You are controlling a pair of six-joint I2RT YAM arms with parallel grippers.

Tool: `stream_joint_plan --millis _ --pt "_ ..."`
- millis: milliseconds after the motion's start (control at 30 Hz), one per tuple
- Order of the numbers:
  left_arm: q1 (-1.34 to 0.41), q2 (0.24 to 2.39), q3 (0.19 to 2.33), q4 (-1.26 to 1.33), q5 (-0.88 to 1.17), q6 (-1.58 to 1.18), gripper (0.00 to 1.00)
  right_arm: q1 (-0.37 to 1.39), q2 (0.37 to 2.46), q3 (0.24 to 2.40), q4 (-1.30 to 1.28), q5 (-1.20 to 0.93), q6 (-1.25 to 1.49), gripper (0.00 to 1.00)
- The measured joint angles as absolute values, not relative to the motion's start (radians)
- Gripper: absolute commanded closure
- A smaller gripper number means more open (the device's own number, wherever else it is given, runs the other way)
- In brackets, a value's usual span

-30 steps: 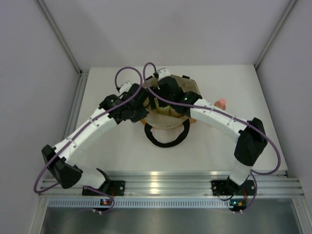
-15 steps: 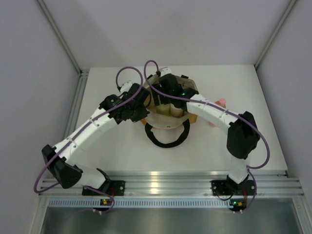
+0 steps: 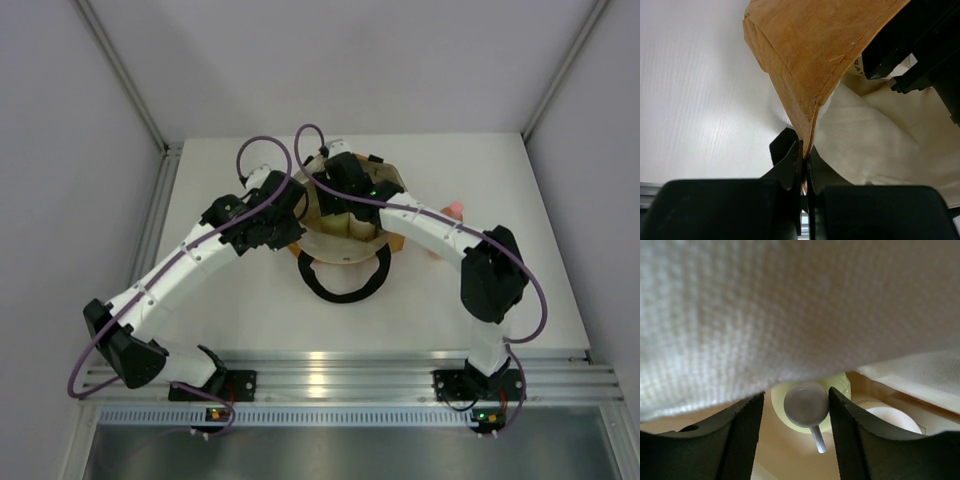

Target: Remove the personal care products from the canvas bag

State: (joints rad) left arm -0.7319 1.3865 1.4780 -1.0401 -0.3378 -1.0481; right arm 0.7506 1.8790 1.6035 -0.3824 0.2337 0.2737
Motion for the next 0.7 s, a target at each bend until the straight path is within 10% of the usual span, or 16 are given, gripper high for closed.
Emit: stream_joint_plan --millis 400,700 --pt "-0.732 1.381 1.478 -1.040 -0.338 -1.048 1.00 0.746 1.878 1.541 -0.342 0.253 0.281 0.61" --pt "-0.732 1.381 1.477 -1.039 -0.338 -1.048 1.00 0.745 1.874 1.536 -0.329 0.268 0.259 0.96"
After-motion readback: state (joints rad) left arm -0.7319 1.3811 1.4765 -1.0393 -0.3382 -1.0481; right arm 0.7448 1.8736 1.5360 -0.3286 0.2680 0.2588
